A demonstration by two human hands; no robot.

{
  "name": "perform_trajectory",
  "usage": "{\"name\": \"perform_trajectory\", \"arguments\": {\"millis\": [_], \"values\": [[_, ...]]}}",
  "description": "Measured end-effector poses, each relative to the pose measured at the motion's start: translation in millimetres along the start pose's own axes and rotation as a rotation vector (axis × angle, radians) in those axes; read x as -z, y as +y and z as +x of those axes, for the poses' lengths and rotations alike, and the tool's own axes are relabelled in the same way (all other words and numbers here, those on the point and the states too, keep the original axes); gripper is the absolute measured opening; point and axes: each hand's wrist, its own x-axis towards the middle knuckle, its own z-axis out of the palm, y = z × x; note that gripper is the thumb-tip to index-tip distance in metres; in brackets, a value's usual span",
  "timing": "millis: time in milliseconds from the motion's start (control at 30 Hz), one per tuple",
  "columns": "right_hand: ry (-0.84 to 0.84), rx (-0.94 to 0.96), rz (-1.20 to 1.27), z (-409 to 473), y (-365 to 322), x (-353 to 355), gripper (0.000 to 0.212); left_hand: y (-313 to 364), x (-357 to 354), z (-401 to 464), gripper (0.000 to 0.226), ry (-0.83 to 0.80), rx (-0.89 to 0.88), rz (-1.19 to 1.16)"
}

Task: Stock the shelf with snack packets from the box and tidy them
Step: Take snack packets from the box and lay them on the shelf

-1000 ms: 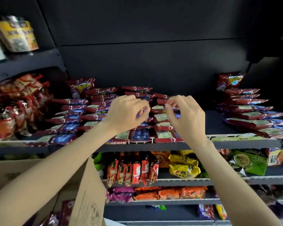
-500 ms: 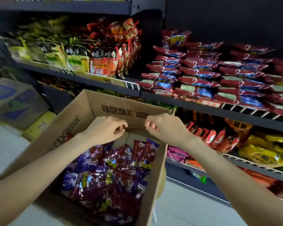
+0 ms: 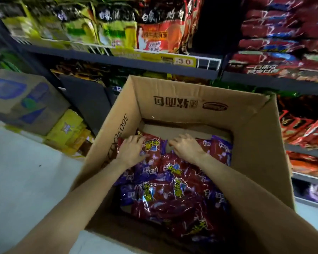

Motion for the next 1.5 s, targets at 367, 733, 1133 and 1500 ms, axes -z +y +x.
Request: {"name": "perform_trajectory", "arguments": {"millis": [367, 733, 1133, 1500], "values": [[-0.419, 0.048, -0.073, 13, 26, -76, 0.075, -2, -41, 17, 0.101, -0.070, -0.100, 0.098], [-0.352, 0.147, -0.048, -6, 25, -46, 0.046, 4, 0, 9, 0.082, -0.038, -0.183, -0.091], [0.288, -0.413, 0.569, -109, 38, 97, 0.069, 9, 97, -32, 0.073, 0.291, 0.142, -0.602], [0.753, -0.491, 1.104, -281, 110, 184, 0.052, 154, 225, -45, 0.055, 0.501, -0.159, -0.971]]}}
